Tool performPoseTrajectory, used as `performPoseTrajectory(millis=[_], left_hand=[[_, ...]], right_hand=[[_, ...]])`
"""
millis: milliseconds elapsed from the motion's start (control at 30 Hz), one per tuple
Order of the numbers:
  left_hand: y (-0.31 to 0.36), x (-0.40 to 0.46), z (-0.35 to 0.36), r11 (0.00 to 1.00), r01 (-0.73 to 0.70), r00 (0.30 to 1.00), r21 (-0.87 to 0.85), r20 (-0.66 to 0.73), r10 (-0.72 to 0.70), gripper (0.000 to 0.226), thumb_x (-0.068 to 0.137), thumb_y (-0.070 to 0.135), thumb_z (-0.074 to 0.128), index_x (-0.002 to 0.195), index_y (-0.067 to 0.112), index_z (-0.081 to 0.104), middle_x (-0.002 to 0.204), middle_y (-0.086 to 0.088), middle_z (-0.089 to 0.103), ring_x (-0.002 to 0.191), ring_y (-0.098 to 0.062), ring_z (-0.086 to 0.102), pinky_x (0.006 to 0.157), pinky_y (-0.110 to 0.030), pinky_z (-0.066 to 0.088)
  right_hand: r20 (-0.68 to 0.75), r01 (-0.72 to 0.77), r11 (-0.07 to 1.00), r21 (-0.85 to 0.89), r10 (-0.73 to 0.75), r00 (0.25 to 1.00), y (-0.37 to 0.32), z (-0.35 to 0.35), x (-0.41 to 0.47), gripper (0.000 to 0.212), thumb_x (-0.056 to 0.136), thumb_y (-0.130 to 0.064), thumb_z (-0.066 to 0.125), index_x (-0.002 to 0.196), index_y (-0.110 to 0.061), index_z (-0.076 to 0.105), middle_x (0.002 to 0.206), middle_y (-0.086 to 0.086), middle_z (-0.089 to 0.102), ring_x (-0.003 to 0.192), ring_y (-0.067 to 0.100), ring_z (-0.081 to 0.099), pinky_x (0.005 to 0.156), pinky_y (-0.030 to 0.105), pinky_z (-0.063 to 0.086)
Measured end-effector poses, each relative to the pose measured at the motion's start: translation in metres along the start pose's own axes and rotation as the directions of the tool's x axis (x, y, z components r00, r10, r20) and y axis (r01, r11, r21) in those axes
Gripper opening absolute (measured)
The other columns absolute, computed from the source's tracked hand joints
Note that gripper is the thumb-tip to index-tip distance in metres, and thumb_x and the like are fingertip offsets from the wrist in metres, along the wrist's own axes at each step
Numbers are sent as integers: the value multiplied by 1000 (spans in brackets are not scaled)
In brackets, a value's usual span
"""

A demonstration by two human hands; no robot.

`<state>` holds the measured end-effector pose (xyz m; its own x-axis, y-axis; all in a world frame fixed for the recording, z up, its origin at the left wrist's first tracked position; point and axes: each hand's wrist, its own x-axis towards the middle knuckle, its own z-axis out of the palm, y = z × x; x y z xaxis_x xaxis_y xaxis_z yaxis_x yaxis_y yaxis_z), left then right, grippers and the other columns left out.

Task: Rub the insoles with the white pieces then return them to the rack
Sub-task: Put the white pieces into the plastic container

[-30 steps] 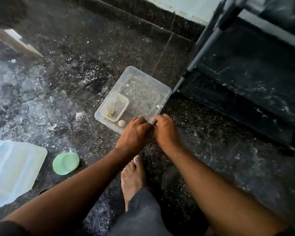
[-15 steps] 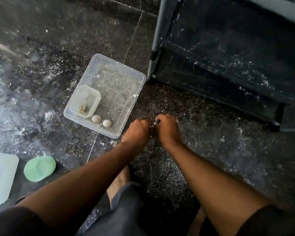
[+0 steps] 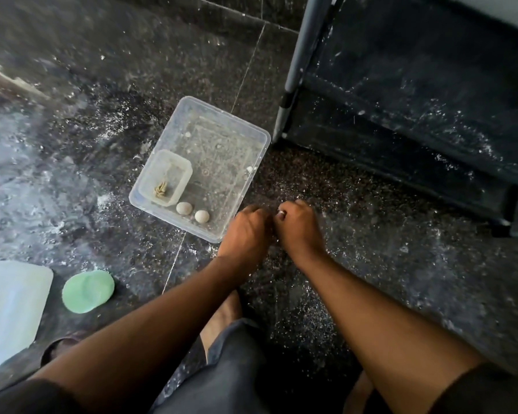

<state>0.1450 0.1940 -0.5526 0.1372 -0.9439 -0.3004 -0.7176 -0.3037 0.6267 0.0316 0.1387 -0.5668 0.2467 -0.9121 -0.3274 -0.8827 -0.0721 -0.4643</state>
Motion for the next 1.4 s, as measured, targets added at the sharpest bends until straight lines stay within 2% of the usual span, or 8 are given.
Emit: performPoseTrajectory(millis=[67, 133, 300, 467, 633, 867, 1233, 1400], left_hand=[[-6, -5, -9, 999, -4, 998, -36, -60, 2, 21, 95, 6, 58, 109, 10, 73, 98, -12, 69, 86, -28, 66, 74, -37, 51], [-14, -12, -19, 998, 27, 992, -54, -118, -34, 24, 93, 5, 61, 112, 11, 73, 96, -14, 69, 83, -30, 66, 76, -39, 51], [-43, -32, -35, 966, 203, 941, -158, -241, -237, 19, 90, 7, 66, 104, 13, 77, 97, -11, 72, 84, -30, 67, 79, -41, 53], [-70, -48, -46, 942, 289, 903, -169, -279, -327, 19, 92, 7, 66, 108, 11, 77, 102, -12, 73, 90, -30, 67, 83, -32, 44], [-85, -51, -49, 958, 254, 909, -135, -304, -284, 17, 95, 11, 68, 109, 8, 76, 100, -11, 70, 89, -29, 65, 82, -37, 49], [-82, -43, -48, 971, 228, 923, -76, -301, -240, 10, 94, 11, 69, 101, 7, 75, 94, -16, 66, 89, -36, 62, 78, -40, 46], [-85, -41, -50, 982, 182, 940, -46, -287, -187, 11, 96, 12, 68, 101, 7, 76, 95, -15, 66, 89, -34, 63, 79, -42, 50], [-84, -37, -51, 984, 178, 938, -34, -297, -180, 10, 95, 15, 69, 101, 8, 74, 96, -11, 64, 88, -30, 62, 77, -33, 45]], right_hand=[[-29, 10, 998, 65, -8, 1000, -16, -3, 1, 20, 86, -15, 57, 97, -7, 72, 96, 14, 64, 85, 28, 59, 61, 27, 36], [-21, 54, 991, 126, -51, 998, -35, -6, 2, 23, 84, -16, 61, 102, -11, 75, 94, 11, 66, 83, 26, 61, 63, 30, 49], [26, 236, 959, 156, -243, 970, -77, 3, 8, 8, 80, -9, 67, 81, -5, 74, 77, 13, 71, 69, 27, 65, 64, 41, 54], [191, 298, 954, 24, -296, 936, -96, 23, 12, 14, 83, -16, 73, 97, -18, 76, 100, 11, 62, 84, 26, 63, 82, 33, 53], [290, 424, 870, -253, -349, 891, -102, 32, 13, 17, 91, -22, 63, 100, -27, 76, 102, -4, 68, 115, 19, 43, 89, 33, 27], [370, 381, 857, -348, -248, 896, -113, 42, 15, 15, 94, -16, 57, 99, -21, 70, 110, -1, 67, 132, 22, 37, 109, 43, 25], [306, 349, 870, -348, -247, 920, -114, 49, 16, 12, 94, -19, 57, 90, -19, 68, 105, 0, 70, 122, 23, 45, 104, 43, 27], [299, 391, 860, -328, -298, 907, -110, 45, 17, 12, 93, -15, 57, 95, -18, 69, 107, 0, 68, 117, 23, 47, 103, 42, 28]])
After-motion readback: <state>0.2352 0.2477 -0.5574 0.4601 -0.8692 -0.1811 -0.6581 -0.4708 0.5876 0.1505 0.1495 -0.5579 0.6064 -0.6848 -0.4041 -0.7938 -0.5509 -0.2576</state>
